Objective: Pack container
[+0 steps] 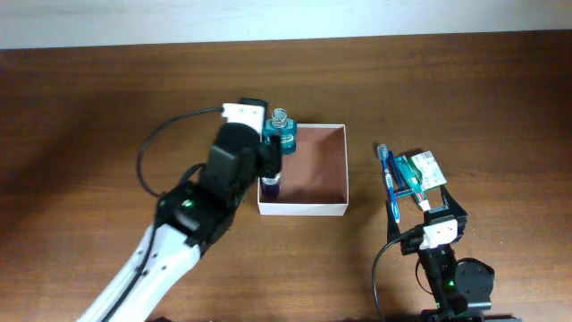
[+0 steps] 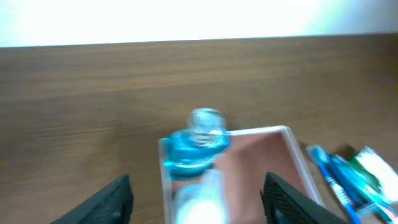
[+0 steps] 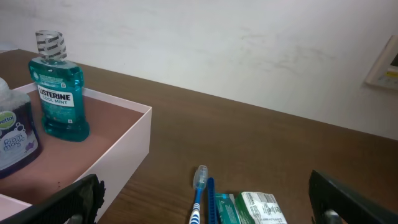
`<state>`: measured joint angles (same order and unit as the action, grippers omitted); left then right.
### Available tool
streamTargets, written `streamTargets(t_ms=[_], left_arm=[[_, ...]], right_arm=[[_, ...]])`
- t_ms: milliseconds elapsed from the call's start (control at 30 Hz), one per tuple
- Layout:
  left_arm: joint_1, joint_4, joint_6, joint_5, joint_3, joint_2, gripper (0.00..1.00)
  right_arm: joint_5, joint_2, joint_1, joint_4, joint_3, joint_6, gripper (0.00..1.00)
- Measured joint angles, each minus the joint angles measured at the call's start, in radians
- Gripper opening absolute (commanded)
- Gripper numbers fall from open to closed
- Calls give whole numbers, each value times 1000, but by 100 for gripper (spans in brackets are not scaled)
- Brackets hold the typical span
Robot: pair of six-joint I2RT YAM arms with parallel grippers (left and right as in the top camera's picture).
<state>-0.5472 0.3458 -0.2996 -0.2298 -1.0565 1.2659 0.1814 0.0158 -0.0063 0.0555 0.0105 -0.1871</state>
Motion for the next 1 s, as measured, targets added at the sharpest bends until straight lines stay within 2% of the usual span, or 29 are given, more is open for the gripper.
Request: streamTargets(t_ms=[200, 233, 267, 300, 500, 1000], left_arm=[[138, 73, 1, -69, 0, -10, 79], [166, 79, 1, -75, 0, -10, 84], [195, 85, 2, -79, 0, -10, 98], [222, 93, 6, -83, 0, -10, 99], [334, 148, 0, -98, 0, -10, 99], [343, 171, 0, -100, 0, -10, 99]], right_arm=[[0, 0, 0, 0, 0, 0, 98], [0, 0, 0, 0, 0, 0, 98], [0, 0, 0, 0, 0, 0, 98], [0, 0, 0, 0, 0, 0, 98], [0, 0, 0, 0, 0, 1, 98], [0, 0, 0, 0, 0, 0, 98]])
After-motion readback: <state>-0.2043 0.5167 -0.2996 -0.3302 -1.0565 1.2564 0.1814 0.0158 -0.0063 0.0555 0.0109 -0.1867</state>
